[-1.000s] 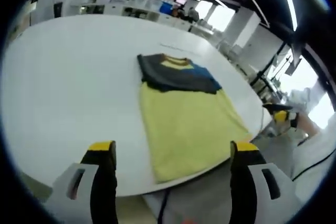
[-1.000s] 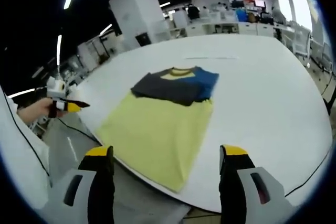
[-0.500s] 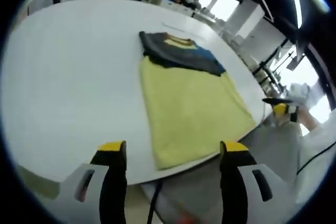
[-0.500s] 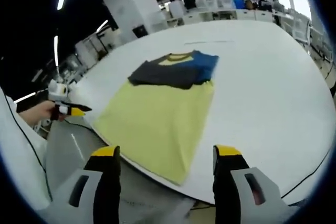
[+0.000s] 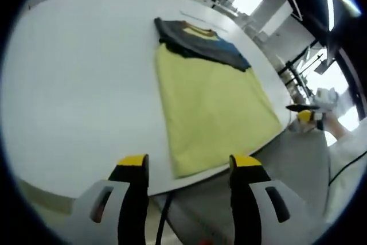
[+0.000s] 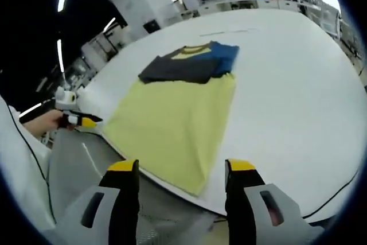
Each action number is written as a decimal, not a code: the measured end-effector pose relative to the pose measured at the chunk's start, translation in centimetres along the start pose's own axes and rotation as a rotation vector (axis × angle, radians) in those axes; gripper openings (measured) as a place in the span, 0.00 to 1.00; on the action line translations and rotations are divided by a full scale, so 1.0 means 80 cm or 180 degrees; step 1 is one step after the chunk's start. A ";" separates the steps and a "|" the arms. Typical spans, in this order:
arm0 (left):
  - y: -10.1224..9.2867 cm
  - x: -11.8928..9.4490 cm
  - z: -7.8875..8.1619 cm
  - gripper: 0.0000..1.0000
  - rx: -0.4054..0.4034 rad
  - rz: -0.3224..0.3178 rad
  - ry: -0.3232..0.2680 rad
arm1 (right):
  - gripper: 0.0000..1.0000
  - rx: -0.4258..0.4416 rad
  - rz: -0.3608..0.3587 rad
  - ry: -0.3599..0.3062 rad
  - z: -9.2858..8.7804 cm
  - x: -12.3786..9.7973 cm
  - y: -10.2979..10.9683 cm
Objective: Fold the garment on the visible template until the final outline fits inside the template.
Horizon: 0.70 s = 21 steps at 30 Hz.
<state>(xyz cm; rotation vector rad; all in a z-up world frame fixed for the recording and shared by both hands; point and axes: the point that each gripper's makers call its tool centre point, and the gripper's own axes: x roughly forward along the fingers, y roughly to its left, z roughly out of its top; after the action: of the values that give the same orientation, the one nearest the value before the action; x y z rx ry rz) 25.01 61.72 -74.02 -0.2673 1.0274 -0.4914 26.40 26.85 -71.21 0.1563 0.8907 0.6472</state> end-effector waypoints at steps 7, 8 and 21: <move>-0.002 0.002 -0.007 0.41 -0.0028 -0.0043 0.0078 | 0.54 0.0053 0.0104 0.0161 -0.016 0.008 0.003; -0.001 0.002 -0.007 0.40 -0.0026 -0.0041 0.0088 | 0.54 0.0058 0.0111 0.0174 -0.017 0.008 0.004; -0.001 0.005 -0.015 0.35 -0.0104 -0.0043 0.0160 | 0.39 0.0132 0.0071 0.0412 -0.041 0.018 -0.007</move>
<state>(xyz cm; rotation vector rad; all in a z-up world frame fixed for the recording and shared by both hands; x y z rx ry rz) 24.14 61.47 -74.92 -0.2923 1.0837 -0.4961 24.84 26.79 -74.48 0.1629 1.0286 0.6655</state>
